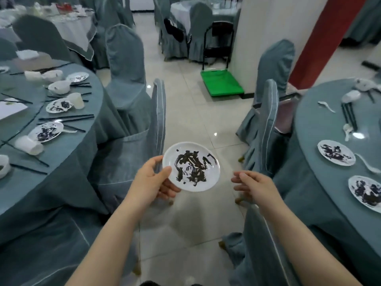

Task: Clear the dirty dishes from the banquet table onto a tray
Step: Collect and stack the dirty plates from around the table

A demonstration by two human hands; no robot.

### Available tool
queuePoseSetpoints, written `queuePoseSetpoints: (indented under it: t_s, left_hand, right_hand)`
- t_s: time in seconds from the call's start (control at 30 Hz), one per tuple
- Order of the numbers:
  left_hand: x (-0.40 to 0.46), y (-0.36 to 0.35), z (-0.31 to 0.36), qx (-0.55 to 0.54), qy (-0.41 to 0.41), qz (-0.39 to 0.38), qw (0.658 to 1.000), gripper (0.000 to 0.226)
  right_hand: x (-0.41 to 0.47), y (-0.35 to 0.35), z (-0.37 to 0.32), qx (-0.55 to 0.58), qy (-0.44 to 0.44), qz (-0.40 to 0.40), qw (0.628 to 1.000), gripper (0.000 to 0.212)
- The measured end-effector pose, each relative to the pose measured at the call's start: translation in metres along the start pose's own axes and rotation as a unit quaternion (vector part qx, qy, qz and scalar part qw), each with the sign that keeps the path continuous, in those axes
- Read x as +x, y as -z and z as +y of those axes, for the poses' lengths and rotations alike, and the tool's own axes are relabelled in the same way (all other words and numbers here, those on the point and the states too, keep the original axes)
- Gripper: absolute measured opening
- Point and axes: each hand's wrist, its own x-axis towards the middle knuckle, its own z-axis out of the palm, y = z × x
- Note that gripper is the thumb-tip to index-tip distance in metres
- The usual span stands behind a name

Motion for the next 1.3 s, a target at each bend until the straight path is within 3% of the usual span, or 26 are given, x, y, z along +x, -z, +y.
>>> queuePoseSetpoints:
  t_s: [0.33, 0.57, 0.87, 1.07, 1.3]
  left_hand:
    - [0.165, -0.066, 0.053, 0.009, -0.021, -0.146, 0.989, 0.020]
    - [0.269, -0.131, 0.109, 0.057, -0.050, -0.286, 0.955, 0.023]
    - [0.339, -0.264, 0.133, 0.084, -0.054, -0.380, 0.919, 0.023]
    - [0.380, -0.353, 0.140, 0.116, -0.044, -0.405, 0.906, 0.025]
    - [0.417, -0.427, 0.143, 0.150, -0.057, -0.404, 0.901, 0.024]
  right_hand:
    - [0.060, 0.084, 0.002, 0.107, -0.068, 0.207, 0.970, 0.018]
    - [0.094, 0.120, 0.015, 0.161, -0.111, 0.379, 0.904, 0.014]
    - [0.107, 0.193, 0.065, 0.242, -0.172, 0.529, 0.795, 0.013]
    - [0.136, 0.276, 0.112, 0.206, -0.255, 0.621, 0.712, 0.047]
    - [0.167, 0.331, 0.135, 0.047, -0.375, 0.641, 0.668, 0.041]
